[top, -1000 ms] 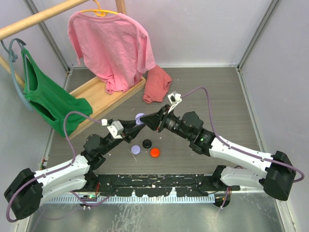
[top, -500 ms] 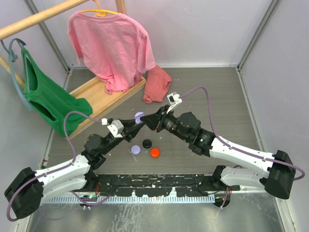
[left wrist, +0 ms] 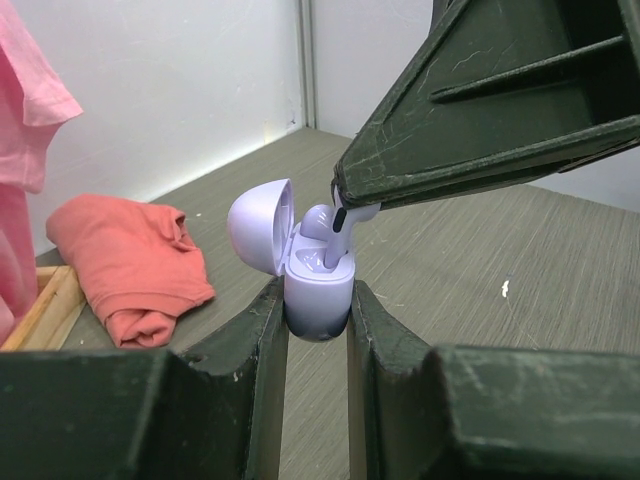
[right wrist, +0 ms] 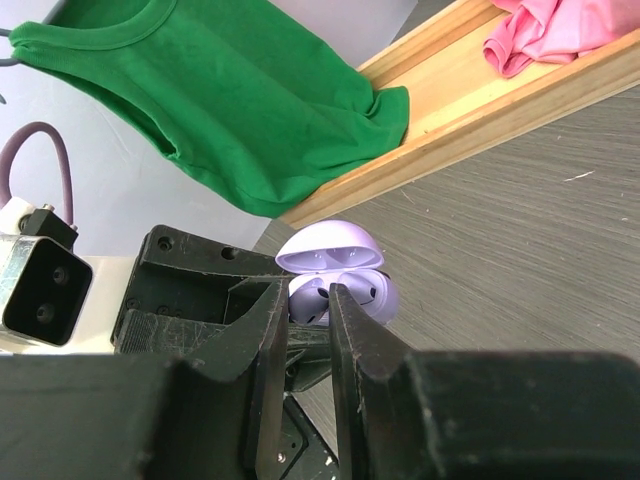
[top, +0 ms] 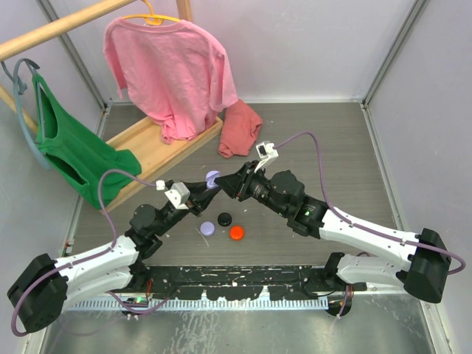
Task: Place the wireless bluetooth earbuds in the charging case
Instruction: Place the earbud in the charging case.
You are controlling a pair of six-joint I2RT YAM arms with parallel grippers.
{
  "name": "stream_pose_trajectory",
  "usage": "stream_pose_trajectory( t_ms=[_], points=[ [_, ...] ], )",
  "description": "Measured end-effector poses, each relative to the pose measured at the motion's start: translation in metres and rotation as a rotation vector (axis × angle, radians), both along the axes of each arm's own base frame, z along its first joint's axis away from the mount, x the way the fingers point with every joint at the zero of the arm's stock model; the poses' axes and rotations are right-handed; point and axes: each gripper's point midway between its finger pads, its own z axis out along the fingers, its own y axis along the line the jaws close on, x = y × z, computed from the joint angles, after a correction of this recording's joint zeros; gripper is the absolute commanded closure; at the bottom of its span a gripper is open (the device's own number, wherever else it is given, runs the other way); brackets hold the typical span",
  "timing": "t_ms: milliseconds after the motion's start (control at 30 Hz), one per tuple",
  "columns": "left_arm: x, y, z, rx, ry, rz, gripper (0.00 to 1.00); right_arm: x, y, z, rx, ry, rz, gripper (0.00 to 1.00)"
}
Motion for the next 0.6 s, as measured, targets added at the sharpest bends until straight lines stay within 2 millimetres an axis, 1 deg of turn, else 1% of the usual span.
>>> stream_pose_trajectory(
  t_ms=[300,600],
  points=[
    [0.0043,0.0021,-0.0085,0.005,0.016,0.026,0.99,0.0044,0.0019,-0.0083,-0.001,0.038,-0.025,0.78],
    [0.0054,0.0044,-0.0089,-0.002,0.015,0.039,0.99,0.0048,0.0025,-0.0102,0.021,0.073,-0.046,0.74]
  ],
)
